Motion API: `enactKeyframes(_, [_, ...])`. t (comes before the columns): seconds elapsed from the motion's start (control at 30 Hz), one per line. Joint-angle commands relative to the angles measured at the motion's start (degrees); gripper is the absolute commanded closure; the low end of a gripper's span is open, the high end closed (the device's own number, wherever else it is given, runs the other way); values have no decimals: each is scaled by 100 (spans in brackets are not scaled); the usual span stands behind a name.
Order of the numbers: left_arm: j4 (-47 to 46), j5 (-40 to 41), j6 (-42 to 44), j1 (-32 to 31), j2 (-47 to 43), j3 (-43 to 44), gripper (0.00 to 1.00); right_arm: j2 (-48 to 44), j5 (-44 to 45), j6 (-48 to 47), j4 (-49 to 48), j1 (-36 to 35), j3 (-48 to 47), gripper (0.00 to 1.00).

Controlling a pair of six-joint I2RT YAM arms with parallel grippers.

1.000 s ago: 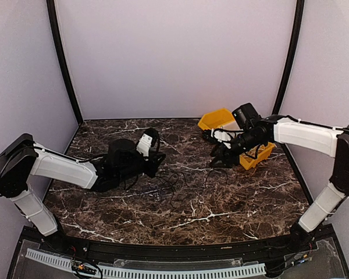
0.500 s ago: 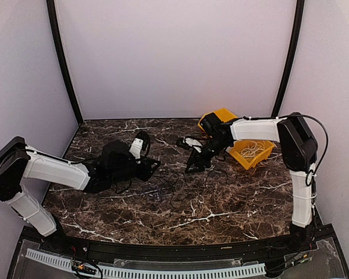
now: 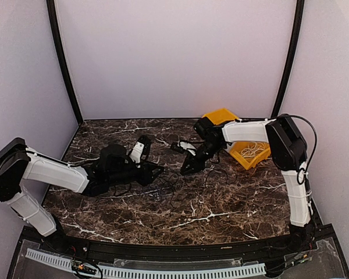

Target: Untangle the cables

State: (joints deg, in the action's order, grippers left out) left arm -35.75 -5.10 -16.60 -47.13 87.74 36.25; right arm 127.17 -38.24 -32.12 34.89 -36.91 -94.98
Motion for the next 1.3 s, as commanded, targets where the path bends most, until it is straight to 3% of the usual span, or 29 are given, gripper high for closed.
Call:
enactKeyframes(0.0, [-394, -75, 198, 11, -22, -79, 63, 124, -358, -62, 214, -97, -146, 82])
enactKeyframes(0.1, [-782, -21, 264, 12, 144, -185, 60, 11, -497, -37, 263, -110, -193, 99])
enactKeyframes(0.5, [-2845, -243, 454, -88, 1558, 176, 56, -1313, -880, 36, 621, -174, -240, 100])
enactKeyframes(0.6, [-3220, -191, 441, -94, 2086, 467, 63, -1642, -974, 5, 763, -181, -223, 100])
enactKeyframes(0.77, [-3425, -255, 275, -94, 2736, 897, 82, -1960, -1071, -116, 1065, -185, -417, 100])
enactKeyframes(0.83, [-3475, -285, 211, -94, 2890, 913, 85, -2045, -1149, -276, 1363, -174, -743, 100])
enactKeyframes(1.13, [-3447, -202, 118, -94, 2947, 533, 87, -2201, -1454, -505, 2053, 198, -2481, 100])
enactKeyframes(1.27, [-3336, -87, 85, -84, 2995, 475, 87, -2304, -1669, -359, 1891, 498, -3066, 100])
